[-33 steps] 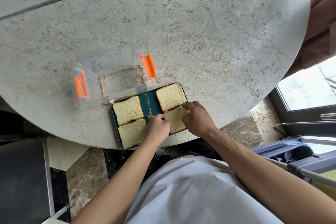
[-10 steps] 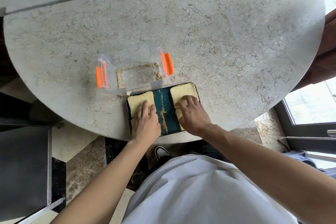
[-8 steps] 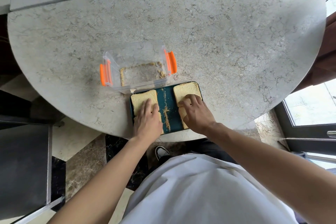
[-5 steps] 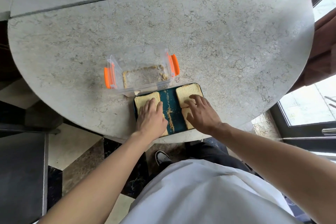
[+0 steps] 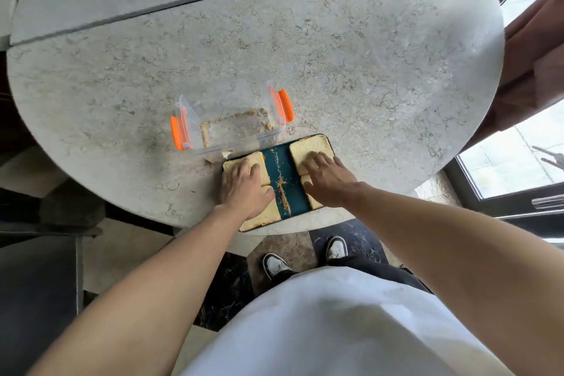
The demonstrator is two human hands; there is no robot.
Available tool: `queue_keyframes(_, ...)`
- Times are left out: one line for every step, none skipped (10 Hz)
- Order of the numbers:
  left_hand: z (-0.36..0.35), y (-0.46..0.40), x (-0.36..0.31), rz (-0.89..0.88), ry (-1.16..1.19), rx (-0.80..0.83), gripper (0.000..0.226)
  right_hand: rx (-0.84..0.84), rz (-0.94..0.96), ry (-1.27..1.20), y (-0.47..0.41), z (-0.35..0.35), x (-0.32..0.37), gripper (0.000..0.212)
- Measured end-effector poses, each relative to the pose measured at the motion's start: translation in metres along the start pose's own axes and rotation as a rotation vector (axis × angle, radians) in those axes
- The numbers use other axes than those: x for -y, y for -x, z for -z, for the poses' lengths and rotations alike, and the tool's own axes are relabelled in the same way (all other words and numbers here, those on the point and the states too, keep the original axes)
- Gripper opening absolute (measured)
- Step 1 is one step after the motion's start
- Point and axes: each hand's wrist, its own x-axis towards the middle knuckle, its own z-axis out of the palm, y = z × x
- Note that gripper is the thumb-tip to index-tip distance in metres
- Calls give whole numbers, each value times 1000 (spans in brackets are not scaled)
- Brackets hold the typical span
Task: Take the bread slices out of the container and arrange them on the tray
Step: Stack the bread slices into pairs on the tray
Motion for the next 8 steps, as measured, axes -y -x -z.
queue_keyframes(4, 5, -1, 27, -4, 18, 78, 18, 15, -9, -2, 4, 2, 56)
queue_keyframes(7, 9, -6, 51, -5, 39, 78, 46, 13, -10, -3, 7, 1, 57)
queue_keyframes(15, 7, -16, 84, 3, 47, 76, 80, 33, -18, -5, 15, -6, 59)
queue_keyframes(17, 7, -23, 102, 6, 57, 73, 91, 50, 2, -5, 17, -9, 60)
queue_keyframes(21, 7, -30, 118, 5, 72, 66, 108, 60, 68, -9, 23, -11, 56)
queue_keyframes(27, 6, -28, 144, 36, 120, 63, 153, 48, 98, -14, 33, -6, 48)
queue_keyframes(42, 5, -24, 153, 105, 280, 69, 304, 19, 188, -27, 54, 2, 42)
queue_keyframes(57, 2, -17, 163, 135, 426, 73, 410, 22, 239, -38, 75, 6, 43)
